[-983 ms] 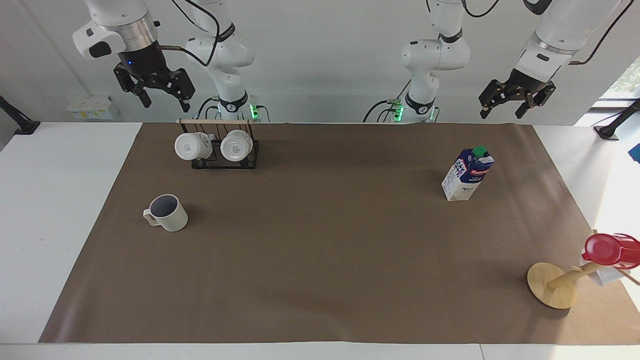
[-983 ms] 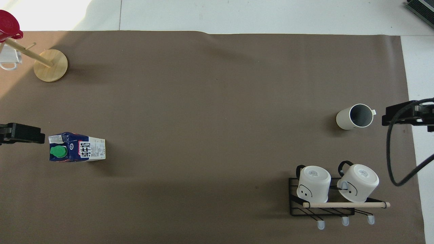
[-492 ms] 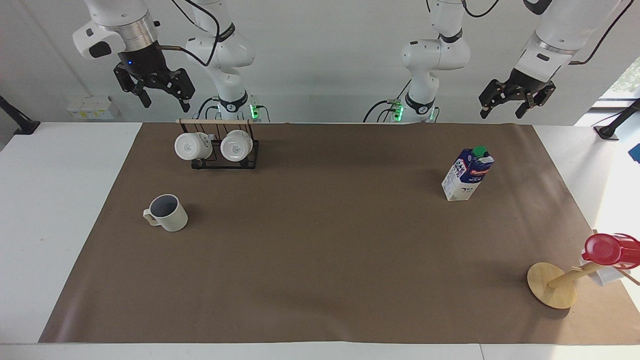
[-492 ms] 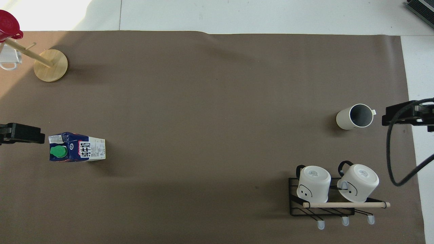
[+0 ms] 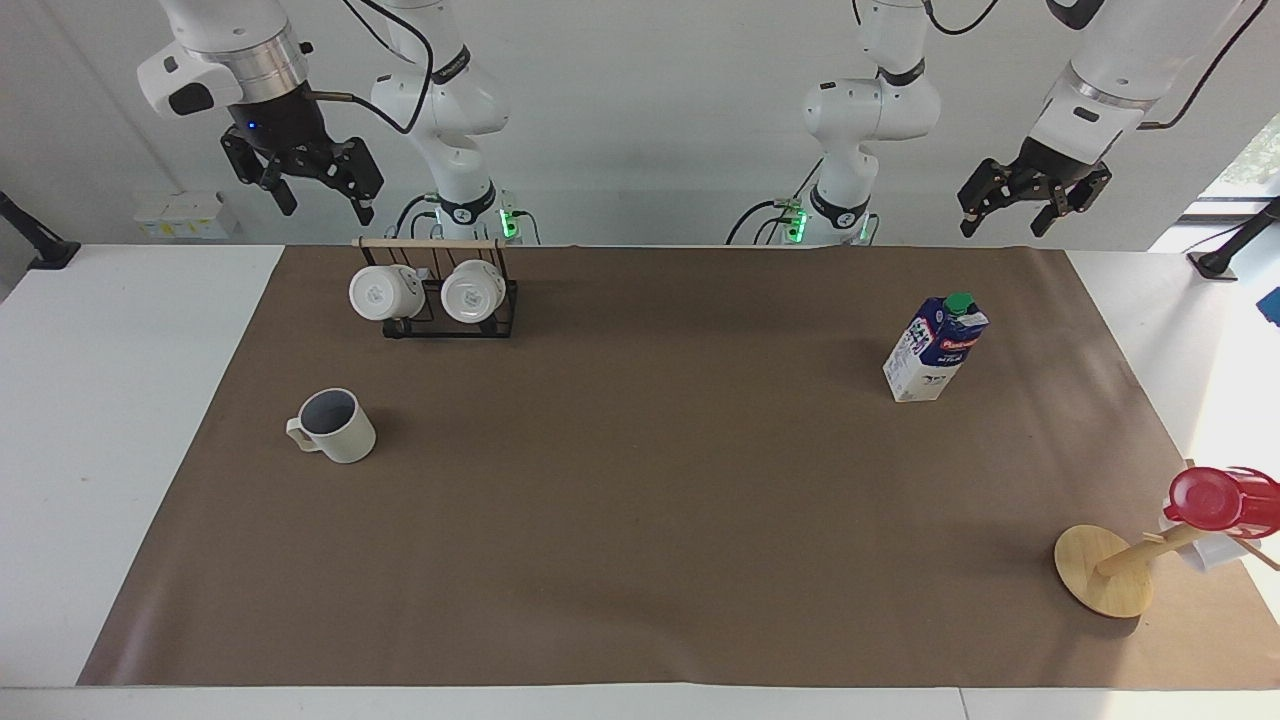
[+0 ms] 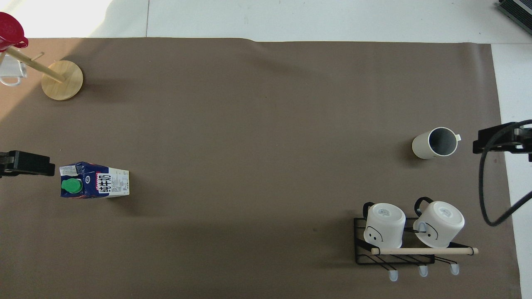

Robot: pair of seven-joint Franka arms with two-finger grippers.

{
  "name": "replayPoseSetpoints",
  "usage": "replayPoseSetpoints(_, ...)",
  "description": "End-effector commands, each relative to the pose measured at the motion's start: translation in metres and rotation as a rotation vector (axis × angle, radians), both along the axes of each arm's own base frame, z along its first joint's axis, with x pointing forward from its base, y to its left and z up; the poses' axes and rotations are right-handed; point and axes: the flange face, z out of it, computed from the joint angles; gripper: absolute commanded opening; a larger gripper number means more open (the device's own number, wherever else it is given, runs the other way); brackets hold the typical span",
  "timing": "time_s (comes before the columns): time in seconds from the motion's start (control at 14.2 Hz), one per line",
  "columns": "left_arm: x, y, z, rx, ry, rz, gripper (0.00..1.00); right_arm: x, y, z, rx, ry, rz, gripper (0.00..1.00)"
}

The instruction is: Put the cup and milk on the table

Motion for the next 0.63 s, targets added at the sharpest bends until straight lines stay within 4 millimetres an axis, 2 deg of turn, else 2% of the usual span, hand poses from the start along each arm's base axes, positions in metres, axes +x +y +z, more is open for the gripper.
replayPoseSetpoints(0.0, -0.0019, 0.0028, 0.0054, 0.010, 0.005, 0.010, 1.00, -0.0028, -0.0045, -0.0004, 0.006, -0.005, 0.023, 1.00)
replayPoseSetpoints(0.56, -0.0019, 0.0028, 0.0061, 0.010, 0.004, 0.010, 1.00, -0.0002, -0.0035, 0.0001, 0.008, -0.019, 0.023, 1.00)
